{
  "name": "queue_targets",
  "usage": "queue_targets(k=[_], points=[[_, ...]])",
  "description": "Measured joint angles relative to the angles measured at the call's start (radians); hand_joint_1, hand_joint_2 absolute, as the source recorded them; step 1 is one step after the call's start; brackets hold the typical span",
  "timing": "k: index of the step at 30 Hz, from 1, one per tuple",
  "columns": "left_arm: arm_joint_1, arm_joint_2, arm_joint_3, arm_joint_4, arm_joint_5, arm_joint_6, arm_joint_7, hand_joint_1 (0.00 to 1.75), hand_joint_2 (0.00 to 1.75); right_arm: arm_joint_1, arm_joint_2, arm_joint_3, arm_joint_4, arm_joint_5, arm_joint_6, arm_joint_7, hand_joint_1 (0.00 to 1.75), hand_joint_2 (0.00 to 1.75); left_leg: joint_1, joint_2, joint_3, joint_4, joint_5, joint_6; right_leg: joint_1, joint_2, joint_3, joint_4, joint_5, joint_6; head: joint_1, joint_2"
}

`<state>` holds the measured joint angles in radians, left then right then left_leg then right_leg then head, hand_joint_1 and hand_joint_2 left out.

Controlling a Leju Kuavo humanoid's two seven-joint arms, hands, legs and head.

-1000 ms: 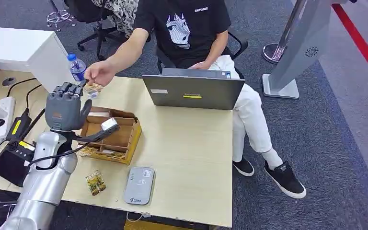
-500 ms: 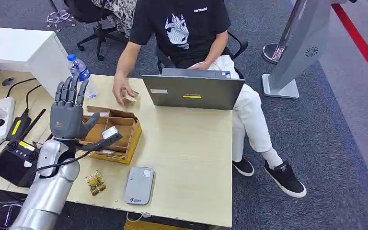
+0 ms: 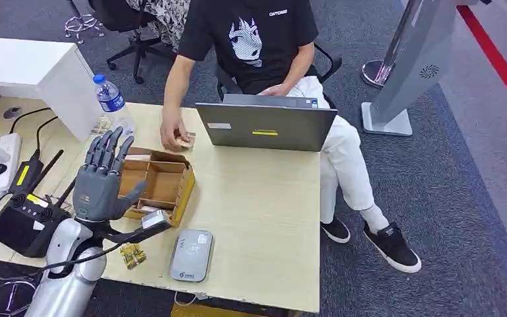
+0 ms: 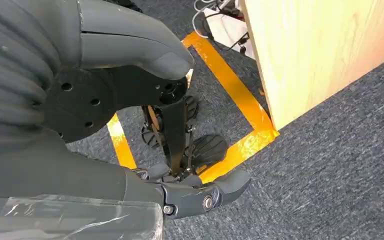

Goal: Pass the card to the sensor for recognition and then transmit it.

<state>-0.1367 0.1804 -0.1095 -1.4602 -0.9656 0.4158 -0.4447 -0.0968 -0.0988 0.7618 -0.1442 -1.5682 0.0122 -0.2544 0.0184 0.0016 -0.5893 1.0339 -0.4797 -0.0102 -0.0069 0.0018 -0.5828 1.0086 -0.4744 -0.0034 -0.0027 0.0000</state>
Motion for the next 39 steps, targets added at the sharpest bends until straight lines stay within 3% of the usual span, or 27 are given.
queue_targets(k=[6,11,15,19,25,30,39], points=[[0.068,-0.001,-0.015,-0.07,0.068,-0.024,-0.072,0.0,1.75,0.002,0.0,-0.015,0.0,0.0,-0.001,-0.003,0.0,1.75,0.0,0.0,0.0,0.0,0.0,0.0,0.0,0.0,0.0,0.0,0.0,0.0,0.0,0.0],[0.125,0.0,-0.061,-0.124,0.213,-0.22,-0.156,0.0,1.75,0.004,0.0,-0.035,0.0,0.0,0.009,-0.01,0.0,1.75,0.0,0.0,0.0,0.0,-0.001,0.001,0.0,0.0,0.0,0.0,-0.001,0.001,0.0,0.0],[0.149,0.024,-0.102,-0.126,0.135,-0.28,-0.13,0.0,1.75,0.005,0.0,-0.053,0.0,0.0,0.024,-0.01,0.0,1.75,0.0,0.0,0.0,0.0,-0.001,0.0,0.0,0.0,0.0,0.0,0.0,0.001,0.0,0.0],[0.166,0.062,-0.134,-0.112,0.079,-0.271,-0.087,0.0,1.75,0.005,0.0,-0.063,0.0,0.0,0.029,-0.01,0.0,1.75,0.0,0.0,0.0,0.0,-0.001,0.0,0.0,0.0,0.0,0.0,0.0,0.001,0.0,0.0],[0.185,0.078,-0.137,-0.079,0.027,-0.224,-0.035,0.0,1.75,0.006,0.0,-0.071,0.0,0.0,0.029,-0.01,0.0,1.75,0.0,0.0,0.0,0.0,-0.001,0.0,0.0,0.0,0.0,0.0,0.0,0.001,0.0,0.0],[0.177,0.086,-0.137,-0.008,-0.126,-0.124,0.08,0.0,1.75,0.006,0.0,-0.073,0.0,0.0,0.029,-0.01,0.0,1.75,0.0,0.0,0.0,0.0,-0.001,0.001,0.0,0.0,0.0,0.0,0.0,0.001,0.0,0.0],[0.125,0.091,-0.12,0.157,-0.15,-0.092,0.103,0.0,1.75,0.006,0.0,-0.072,0.0,0.006,0.029,-0.008,0.0,1.75,0.0,0.0,0.0,0.0,0.0,0.0,0.0,0.0,0.0,0.0,0.0,0.0,0.0,0.0]])
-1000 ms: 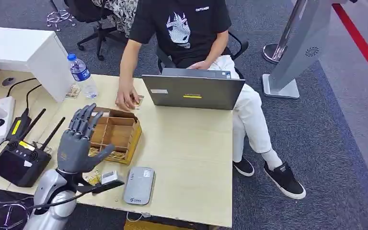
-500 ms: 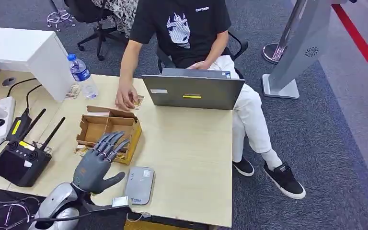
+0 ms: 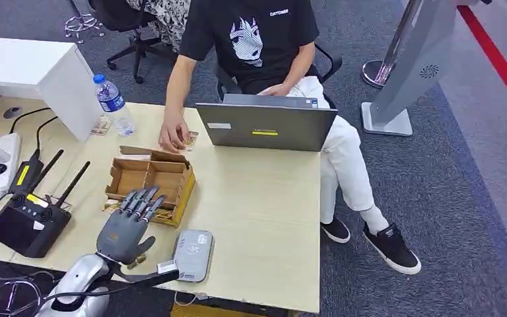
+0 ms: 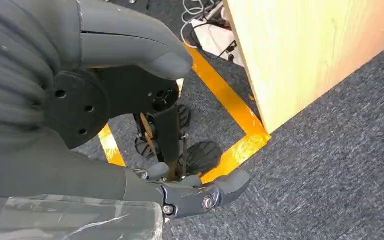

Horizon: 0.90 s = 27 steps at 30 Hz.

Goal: Pass the card to the sensor for recognition and then transmit it.

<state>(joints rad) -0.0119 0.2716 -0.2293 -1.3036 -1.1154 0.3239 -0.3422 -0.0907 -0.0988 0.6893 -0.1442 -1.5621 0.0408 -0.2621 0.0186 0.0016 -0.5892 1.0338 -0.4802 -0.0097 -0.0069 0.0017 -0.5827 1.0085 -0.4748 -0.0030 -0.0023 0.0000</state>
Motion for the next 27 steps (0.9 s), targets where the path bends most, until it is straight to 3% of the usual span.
queue_targets(k=[9,20,27], points=[[-0.028,-0.001,0.017,0.081,0.002,0.037,-0.008,0.0,1.75,0.0,0.0,0.0,0.0,0.0,0.0,0.0,0.0,1.75,0.0,0.0,0.0,0.0,0.0,0.0,0.0,0.0,0.0,0.0,0.0,0.0,0.0,0.0],[-0.025,-0.026,0.038,0.076,0.021,0.154,-0.059,0.0,1.75,0.0,0.0,0.0,0.0,-0.001,-0.006,-0.001,0.0,1.75,0.0,0.0,0.0,0.0,0.0,0.0,0.0,0.0,0.0,0.0,0.0,0.0,0.0,0.0],[-0.022,-0.043,0.052,0.061,0.028,0.161,-0.069,0.0,1.75,0.0,0.0,0.0,0.0,-0.001,-0.007,-0.001,0.0,1.75,0.0,0.0,0.0,0.0,0.0,0.0,0.0,0.0,0.0,0.0,0.0,0.0,0.0,0.0]])
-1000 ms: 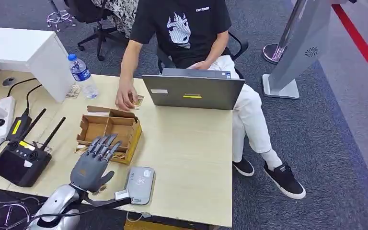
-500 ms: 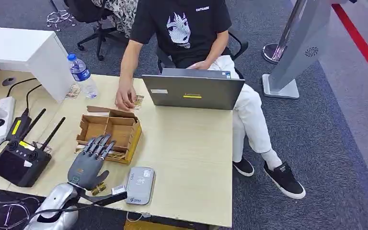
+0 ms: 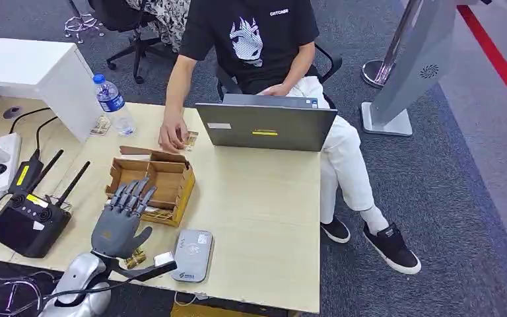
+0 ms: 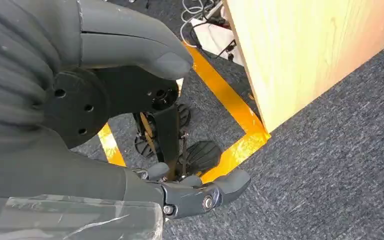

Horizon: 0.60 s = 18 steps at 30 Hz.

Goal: Pass the card to the sensor for recognition and then transmit it.

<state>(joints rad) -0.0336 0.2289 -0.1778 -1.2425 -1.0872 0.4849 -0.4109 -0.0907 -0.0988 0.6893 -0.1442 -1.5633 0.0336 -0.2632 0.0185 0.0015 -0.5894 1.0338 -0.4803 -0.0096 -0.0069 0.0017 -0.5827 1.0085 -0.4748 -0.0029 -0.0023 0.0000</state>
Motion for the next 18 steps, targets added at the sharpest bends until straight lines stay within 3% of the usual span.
queue_targets(k=[17,18], points=[[-0.01,-0.006,0.009,0.03,-0.026,-0.033,0.02,0.0,1.75,0.0,0.0,0.001,0.0,0.0,0.002,-0.002,0.0,1.75,0.0,0.0,0.0,0.0,0.0,0.0,0.0,0.0,0.0,0.0,0.0,0.0,0.0,0.0],[-0.012,-0.006,0.009,0.033,-0.026,-0.028,0.02,0.4,1.75,0.0,0.0,0.001,0.0,0.0,0.002,-0.002,0.0,1.75,0.0,0.0,0.0,0.0,0.0,0.0,0.0,0.0,0.0,0.0,0.0,0.0,0.0,0.0]])
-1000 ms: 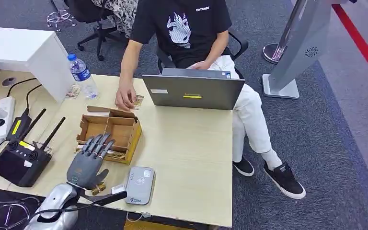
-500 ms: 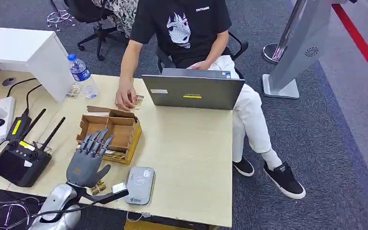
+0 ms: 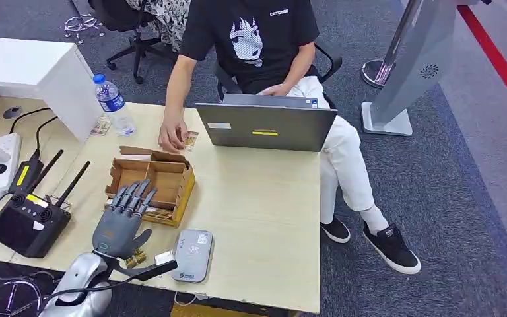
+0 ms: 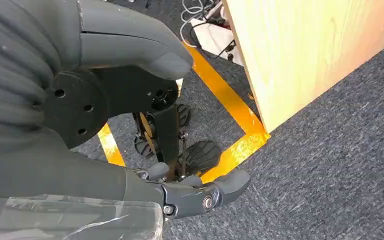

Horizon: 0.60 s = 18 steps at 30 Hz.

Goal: Pass the card to the sensor for recognition and then transmit it.

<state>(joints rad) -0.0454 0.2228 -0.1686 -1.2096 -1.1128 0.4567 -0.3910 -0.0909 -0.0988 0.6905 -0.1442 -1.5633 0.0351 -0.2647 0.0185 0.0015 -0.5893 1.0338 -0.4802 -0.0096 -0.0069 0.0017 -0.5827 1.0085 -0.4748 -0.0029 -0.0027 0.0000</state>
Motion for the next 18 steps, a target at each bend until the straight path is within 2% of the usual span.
queue_targets(k=[1,8,10,11,12,13,15,18], points=[[-0.001,0.0,0.001,0.003,0.0,0.006,-0.001,0.63,1.75,0.0,0.0,0.0,0.0,0.0,0.0,0.0,0.0,1.75,0.0,0.0,0.0,0.0,0.0,0.0,0.0,0.0,0.0,0.0,0.0,0.0,0.0,0.0],[-0.001,0.0,0.001,0.003,0.0,0.006,-0.001,0.63,1.75,0.0,0.0,0.0,0.0,0.0,0.0,0.0,0.0,1.75,0.0,0.0,0.0,0.0,0.0,0.0,0.0,0.0,0.0,0.0,0.0,0.0,0.0,0.0],[-0.004,-0.002,0.005,0.008,0.004,0.019,-0.009,1.5,1.75,0.0,0.0,0.0,0.0,0.0,0.0,0.0,0.0,1.75,0.0,0.0,0.0,0.0,0.0,0.0,0.0,0.0,0.0,0.0,0.0,0.0,0.0,0.0],[-0.004,-0.002,0.007,0.011,0.006,0.025,-0.011,1.61,1.75,0.0,0.0,0.0,0.0,0.0,0.0,0.0,0.0,1.75,0.0,0.0,0.0,0.0,0.0,0.0,0.0,0.0,0.0,0.0,0.0,0.0,0.0,0.0],[-0.005,-0.005,0.008,0.013,0.008,0.025,-0.011,1.66,1.75,0.0,0.0,0.0,0.0,0.001,0.0,-0.004,0.0,1.75,0.0,0.0,0.0,0.0,0.0,0.0,0.0,0.0,0.0,0.0,0.0,0.0,0.0,0.0],[-0.01,-0.006,0.009,0.021,0.009,0.024,-0.013,1.61,1.75,0.0,0.0,0.002,0.0,0.001,0.0,-0.008,0.0,1.75,0.0,0.0,0.0,0.0,0.0,0.0,0.0,0.0,0.0,0.0,0.0,0.0,0.0,0.0],[-0.013,-0.009,0.01,0.026,0.009,0.024,-0.014,1.68,1.75,0.0,0.0,0.005,0.0,0.002,0.0,-0.009,0.0,1.75,0.0,0.0,0.0,0.0,0.0,0.0,0.0,0.0,0.0,0.0,0.0,0.0,0.0,0.0],[-0.014,-0.01,0.01,0.027,0.009,0.023,-0.016,1.62,1.75,0.0,0.0,0.006,0.0,0.001,0.0,-0.009,0.0,1.75,0.0,0.0,0.0,0.0,0.0,0.0,0.0,0.0,0.0,0.0,0.0,0.0,0.0,0.0]])
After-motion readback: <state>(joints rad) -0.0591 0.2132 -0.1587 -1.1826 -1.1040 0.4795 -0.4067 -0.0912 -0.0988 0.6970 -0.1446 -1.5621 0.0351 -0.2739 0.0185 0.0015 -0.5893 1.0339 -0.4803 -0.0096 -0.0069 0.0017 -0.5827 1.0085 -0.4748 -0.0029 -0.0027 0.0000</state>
